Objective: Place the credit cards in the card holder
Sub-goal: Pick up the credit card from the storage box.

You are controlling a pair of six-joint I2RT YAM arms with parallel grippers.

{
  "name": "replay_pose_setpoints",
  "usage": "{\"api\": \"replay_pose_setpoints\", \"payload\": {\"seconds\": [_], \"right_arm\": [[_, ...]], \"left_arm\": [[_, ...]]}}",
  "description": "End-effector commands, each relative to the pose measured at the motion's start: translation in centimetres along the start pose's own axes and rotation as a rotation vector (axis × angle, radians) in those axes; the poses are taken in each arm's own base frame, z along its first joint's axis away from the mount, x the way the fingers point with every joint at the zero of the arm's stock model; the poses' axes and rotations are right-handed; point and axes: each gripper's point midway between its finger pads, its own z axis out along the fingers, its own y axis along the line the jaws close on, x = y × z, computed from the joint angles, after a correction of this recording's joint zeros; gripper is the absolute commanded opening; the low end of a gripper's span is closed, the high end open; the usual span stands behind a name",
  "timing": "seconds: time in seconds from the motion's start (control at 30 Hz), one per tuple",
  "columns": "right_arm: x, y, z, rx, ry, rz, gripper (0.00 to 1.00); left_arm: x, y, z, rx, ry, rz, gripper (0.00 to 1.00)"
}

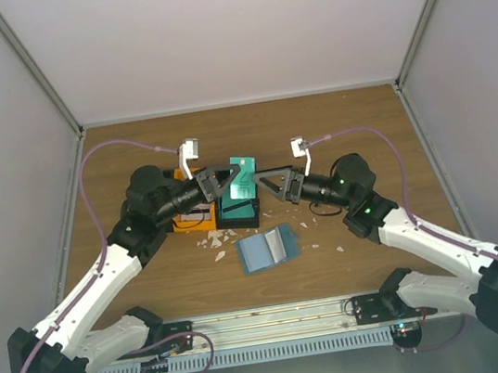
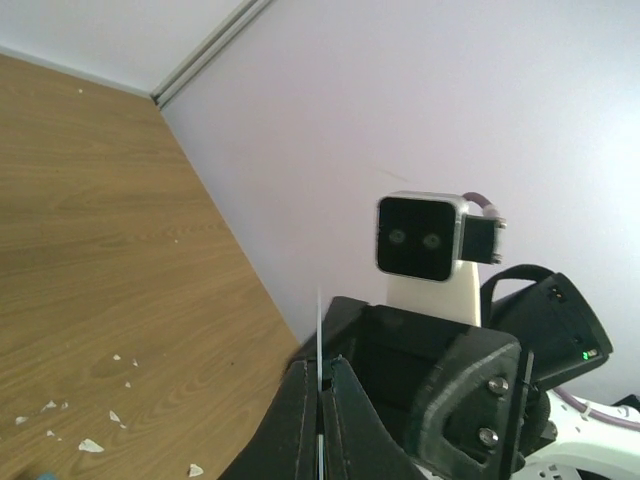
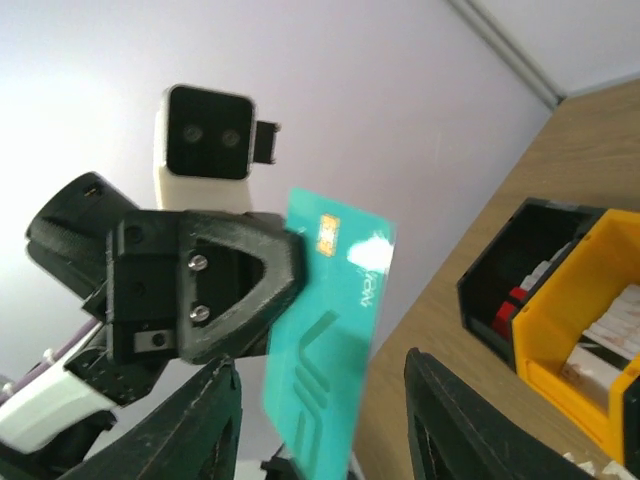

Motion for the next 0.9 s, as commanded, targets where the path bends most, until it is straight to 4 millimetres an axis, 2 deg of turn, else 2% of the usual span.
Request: {"api": "replay_pose_setpoints", "payload": {"seconds": [0.0,0.07,0.13,0.37,0.47,0.5,0.6,0.67,0.8,0.87], "right_arm": [[0.0,-2.2,-0.4,0.108,-0.020,0.007,0.48],[0.3,-2.1,0.1,0.096,0.018,0.008,0.49],[0.6,-1.8,0.7,0.058,0.048,0.018,0.45],[1.1,-0.5,1.0,-0.049,0.065,0.045,0.14],[1.3,-0.3,0.9,-0.066,0.066,0.050,0.02],[1.3,-0.4,0.9,-0.064,0.067,0.050,0.01],[1.6,-0.8,0.7,-0.055,0.074,0.052,0.01],[1.9,-1.5,0.5,-0.031,0.083,0.054,0.01],[2.9,-3.8,-1.0,0.061,0.100,0.046,0.01],[3.7,-5.2,-1.9,0.132,0.123,0.032,0.00]], "left_arm": [[-1.0,-2.0,-0.6,0.069,-0.048,0.056,0.00],[-0.9,-2.0,-0.5,0.075,-0.044,0.052,0.00],[-0.8,-2.0,-0.4,0.080,-0.043,0.046,0.00],[-0.4,-1.4,-0.3,0.073,-0.031,0.030,0.00],[0.1,-0.2,-0.3,0.032,-0.025,0.005,0.01],[0.3,0.0,-0.3,0.023,-0.024,0.000,0.03],[0.8,0.8,-0.3,0.002,-0.008,-0.013,0.12],[1.1,1.8,-0.2,-0.045,0.004,-0.010,0.27],[2.3,5.5,-1.3,-0.240,0.024,0.003,0.57],[3.2,7.1,-1.9,-0.308,0.041,0.004,0.64]]}}
